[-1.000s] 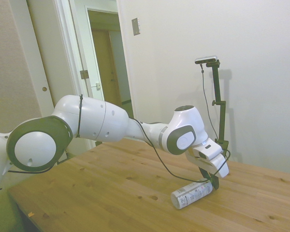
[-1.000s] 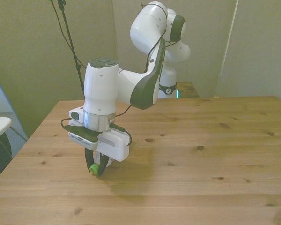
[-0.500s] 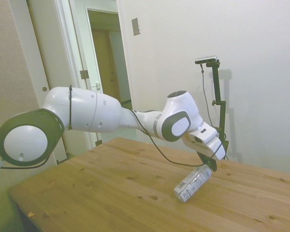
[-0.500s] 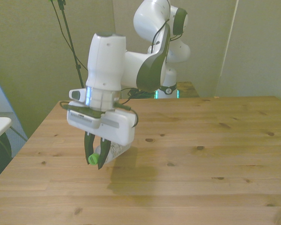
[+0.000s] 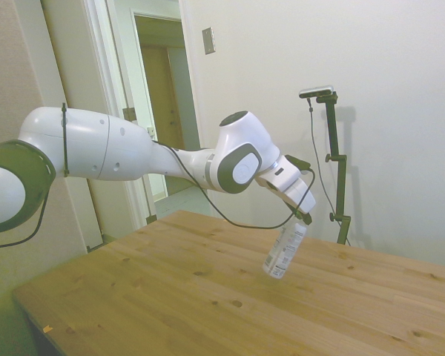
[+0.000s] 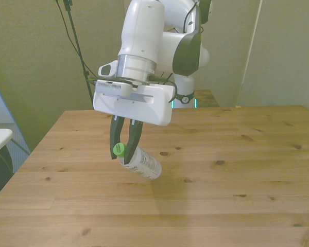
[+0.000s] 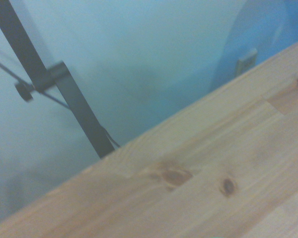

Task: Stand the water bottle

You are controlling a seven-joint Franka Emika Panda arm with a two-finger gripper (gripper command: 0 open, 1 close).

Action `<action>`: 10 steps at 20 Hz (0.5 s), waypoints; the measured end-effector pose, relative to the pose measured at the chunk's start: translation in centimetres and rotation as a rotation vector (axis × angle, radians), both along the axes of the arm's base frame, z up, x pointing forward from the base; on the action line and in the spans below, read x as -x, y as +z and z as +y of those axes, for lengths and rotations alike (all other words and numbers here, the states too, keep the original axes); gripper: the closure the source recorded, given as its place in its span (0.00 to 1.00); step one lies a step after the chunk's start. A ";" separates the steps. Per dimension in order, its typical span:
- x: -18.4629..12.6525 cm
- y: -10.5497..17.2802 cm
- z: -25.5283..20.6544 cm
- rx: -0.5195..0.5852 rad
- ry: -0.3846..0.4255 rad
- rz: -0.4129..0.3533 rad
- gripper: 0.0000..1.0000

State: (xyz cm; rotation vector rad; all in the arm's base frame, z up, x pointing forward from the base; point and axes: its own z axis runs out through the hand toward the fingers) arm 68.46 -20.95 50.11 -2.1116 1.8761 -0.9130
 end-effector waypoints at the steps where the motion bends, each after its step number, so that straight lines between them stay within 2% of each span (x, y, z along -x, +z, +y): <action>1: -0.2 0.3 0.6 0.007 -0.020 -0.032 1.00; 10: -1.7 0.2 6.5 0.175 -0.169 -0.203 1.00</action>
